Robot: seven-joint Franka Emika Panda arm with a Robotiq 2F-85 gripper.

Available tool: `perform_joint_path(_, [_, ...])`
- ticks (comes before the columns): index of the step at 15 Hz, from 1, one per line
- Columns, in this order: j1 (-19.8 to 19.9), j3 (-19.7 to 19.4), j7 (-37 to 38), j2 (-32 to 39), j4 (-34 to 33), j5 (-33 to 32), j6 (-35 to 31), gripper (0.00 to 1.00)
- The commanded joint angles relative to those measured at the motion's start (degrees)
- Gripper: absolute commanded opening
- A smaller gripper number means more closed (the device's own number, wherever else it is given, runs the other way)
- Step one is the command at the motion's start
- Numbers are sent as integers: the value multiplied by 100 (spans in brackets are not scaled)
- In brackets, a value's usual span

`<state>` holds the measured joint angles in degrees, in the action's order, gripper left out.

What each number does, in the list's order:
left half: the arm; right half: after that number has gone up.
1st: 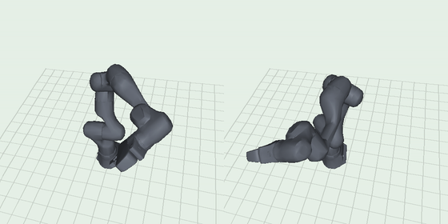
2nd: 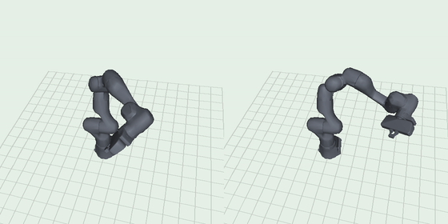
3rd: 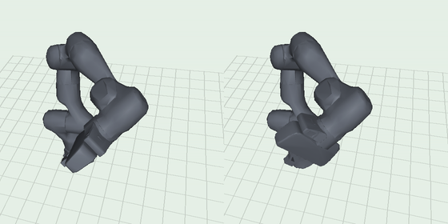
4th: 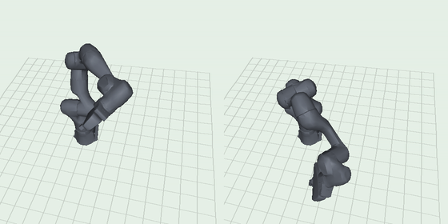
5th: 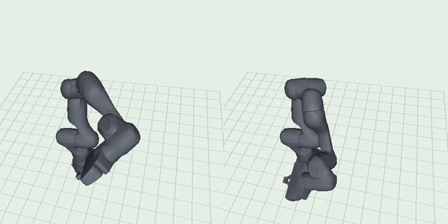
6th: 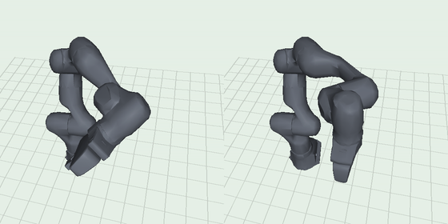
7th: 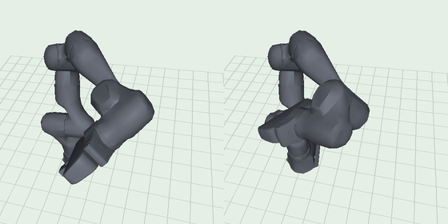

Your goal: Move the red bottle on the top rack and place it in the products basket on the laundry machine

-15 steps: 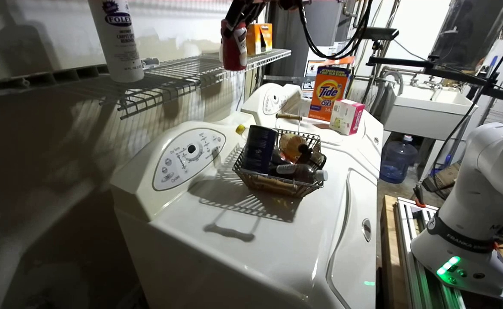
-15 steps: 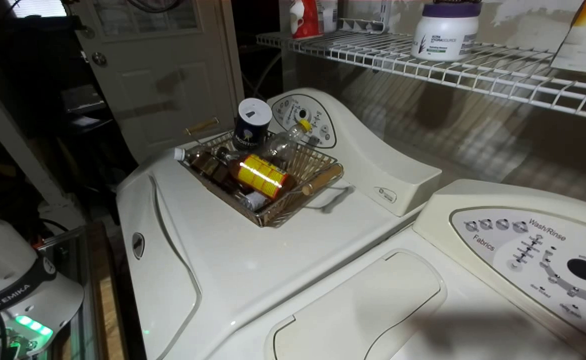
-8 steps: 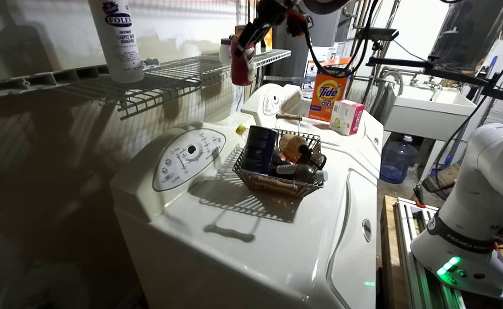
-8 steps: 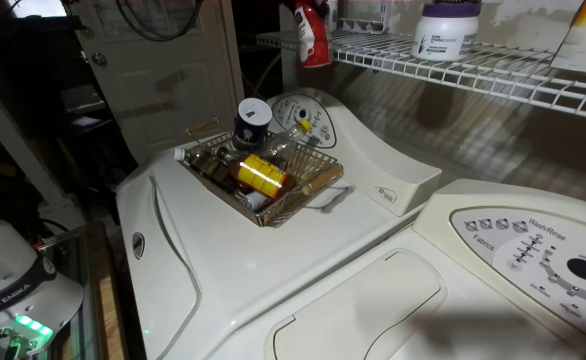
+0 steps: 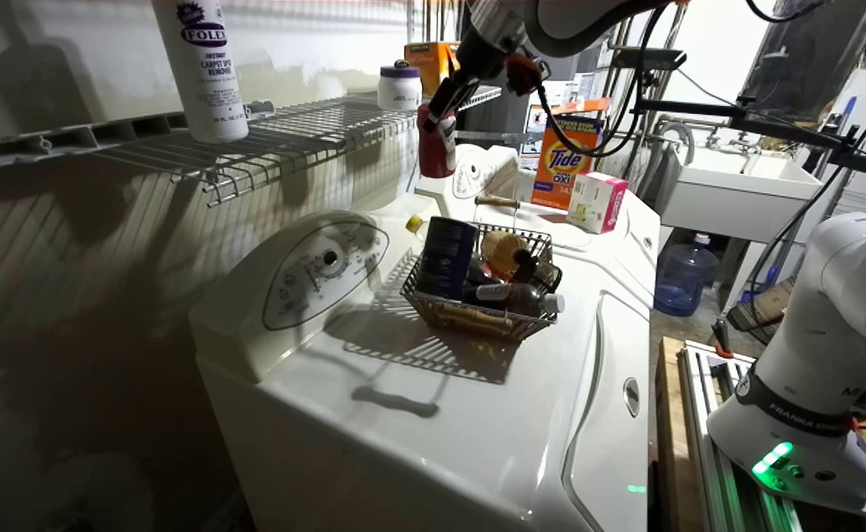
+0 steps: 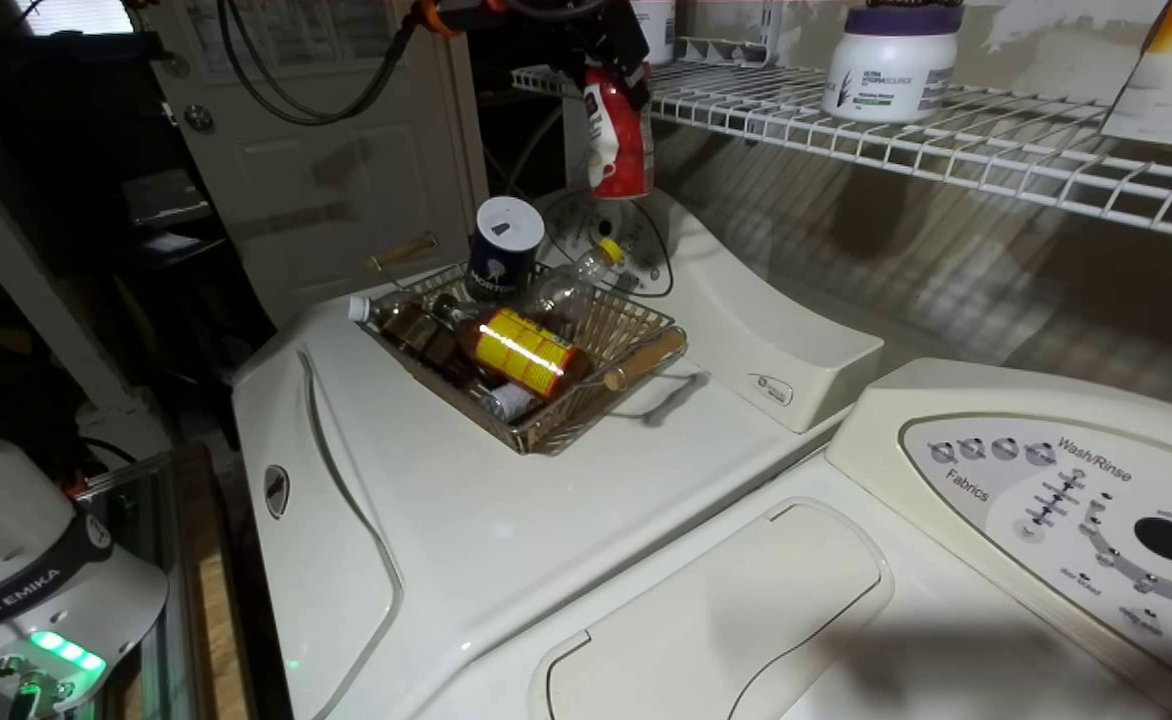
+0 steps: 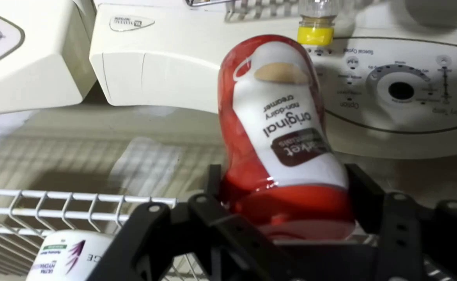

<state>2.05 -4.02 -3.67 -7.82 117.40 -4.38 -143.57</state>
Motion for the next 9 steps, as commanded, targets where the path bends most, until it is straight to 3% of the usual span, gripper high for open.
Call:
perform_joint_path(1, [67,-39,-34,-312,447,210,-14,52])
perform_joint_path(9, [91,-153,-88,-226,962,677,-112,52])
